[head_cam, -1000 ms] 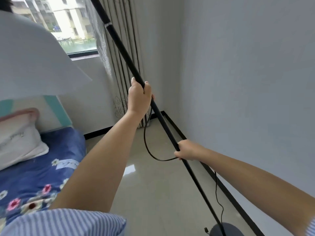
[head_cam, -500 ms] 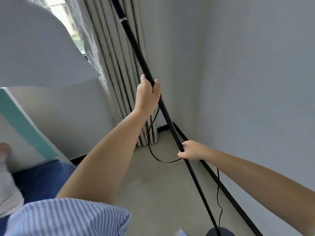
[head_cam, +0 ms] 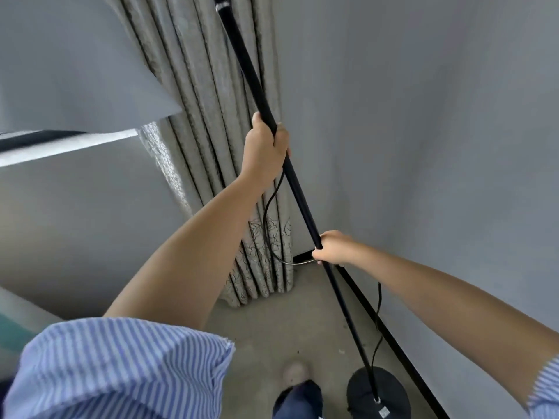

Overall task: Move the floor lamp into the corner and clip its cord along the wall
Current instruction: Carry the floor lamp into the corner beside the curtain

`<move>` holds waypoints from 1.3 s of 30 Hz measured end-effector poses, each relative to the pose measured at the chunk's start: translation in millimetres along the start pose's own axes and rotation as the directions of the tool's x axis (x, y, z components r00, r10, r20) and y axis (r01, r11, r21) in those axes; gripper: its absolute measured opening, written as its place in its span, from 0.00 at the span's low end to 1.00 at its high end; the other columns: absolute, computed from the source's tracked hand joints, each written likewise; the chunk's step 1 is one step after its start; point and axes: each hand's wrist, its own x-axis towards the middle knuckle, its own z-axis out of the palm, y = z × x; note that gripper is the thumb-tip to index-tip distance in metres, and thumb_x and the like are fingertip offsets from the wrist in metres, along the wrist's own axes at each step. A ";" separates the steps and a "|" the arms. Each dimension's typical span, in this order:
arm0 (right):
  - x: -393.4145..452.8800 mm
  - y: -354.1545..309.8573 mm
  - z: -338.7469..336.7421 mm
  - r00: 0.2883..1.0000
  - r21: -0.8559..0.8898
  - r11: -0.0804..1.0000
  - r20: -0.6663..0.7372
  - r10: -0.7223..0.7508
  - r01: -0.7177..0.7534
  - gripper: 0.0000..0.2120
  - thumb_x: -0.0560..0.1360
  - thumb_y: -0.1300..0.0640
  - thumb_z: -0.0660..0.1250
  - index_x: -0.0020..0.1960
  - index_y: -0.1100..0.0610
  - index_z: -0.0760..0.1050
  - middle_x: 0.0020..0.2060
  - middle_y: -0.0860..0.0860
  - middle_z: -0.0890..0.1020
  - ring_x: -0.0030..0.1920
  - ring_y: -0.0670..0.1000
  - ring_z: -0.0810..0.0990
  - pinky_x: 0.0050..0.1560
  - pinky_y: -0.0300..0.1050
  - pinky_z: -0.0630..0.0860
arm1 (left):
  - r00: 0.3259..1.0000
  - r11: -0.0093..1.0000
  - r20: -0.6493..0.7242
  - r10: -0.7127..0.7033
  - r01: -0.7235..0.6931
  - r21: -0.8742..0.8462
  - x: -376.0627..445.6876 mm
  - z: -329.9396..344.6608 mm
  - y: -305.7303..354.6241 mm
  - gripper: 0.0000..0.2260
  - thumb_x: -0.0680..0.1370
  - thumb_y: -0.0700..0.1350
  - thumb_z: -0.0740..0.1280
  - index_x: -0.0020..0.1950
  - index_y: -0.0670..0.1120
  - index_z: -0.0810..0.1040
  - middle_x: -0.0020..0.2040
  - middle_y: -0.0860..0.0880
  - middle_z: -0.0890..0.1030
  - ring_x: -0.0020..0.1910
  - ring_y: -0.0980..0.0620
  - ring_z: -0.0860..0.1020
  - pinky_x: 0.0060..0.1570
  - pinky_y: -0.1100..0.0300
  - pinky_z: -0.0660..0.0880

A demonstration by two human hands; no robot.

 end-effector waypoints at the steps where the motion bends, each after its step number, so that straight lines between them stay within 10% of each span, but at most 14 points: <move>1: 24.4 -3.6 -7.5 1.000 0.018 1.000 -0.009 -0.009 0.010 0.13 0.70 0.58 0.58 0.27 0.53 0.68 0.41 0.57 0.84 0.32 0.57 0.77 0.31 0.40 0.69 | 1.000 1.000 0.001 0.004 -0.004 0.005 20.5 1.0 -8.6 0.09 0.81 0.40 0.54 0.58 0.36 0.64 0.28 0.54 0.73 0.22 0.62 0.72 0.16 0.77 0.66; 11: 193.4 -17.7 -77.6 1.000 0.028 1.000 -0.018 0.012 -0.011 0.16 0.72 0.58 0.58 0.26 0.55 0.62 0.24 0.51 0.67 0.25 0.50 0.65 0.27 0.40 0.60 | 1.000 0.997 -0.011 0.022 -0.021 0.069 178.6 24.0 -70.1 0.18 0.81 0.40 0.55 0.67 0.33 0.58 0.28 0.55 0.72 0.23 0.63 0.73 0.24 0.66 0.73; 23: 302.7 10.8 -113.1 0.989 0.045 0.991 0.070 -0.133 0.130 0.09 0.74 0.57 0.58 0.44 0.60 0.73 0.38 0.54 0.75 0.38 0.55 0.74 0.30 0.41 0.66 | 0.995 0.978 -0.069 -0.069 0.081 0.191 243.7 69.7 -100.2 0.13 0.82 0.40 0.54 0.64 0.34 0.60 0.30 0.55 0.72 0.28 0.63 0.73 0.26 0.82 0.70; 39: 349.5 41.2 -132.9 0.983 0.102 0.978 0.023 -0.184 0.181 0.17 0.75 0.59 0.57 0.62 0.61 0.69 0.51 0.60 0.80 0.40 0.55 0.75 0.27 0.39 0.66 | 0.990 0.934 -0.094 -0.109 0.134 0.330 263.5 118.7 -90.1 0.20 0.82 0.40 0.54 0.68 0.31 0.53 0.40 0.43 0.77 0.37 0.48 0.76 0.38 0.56 0.76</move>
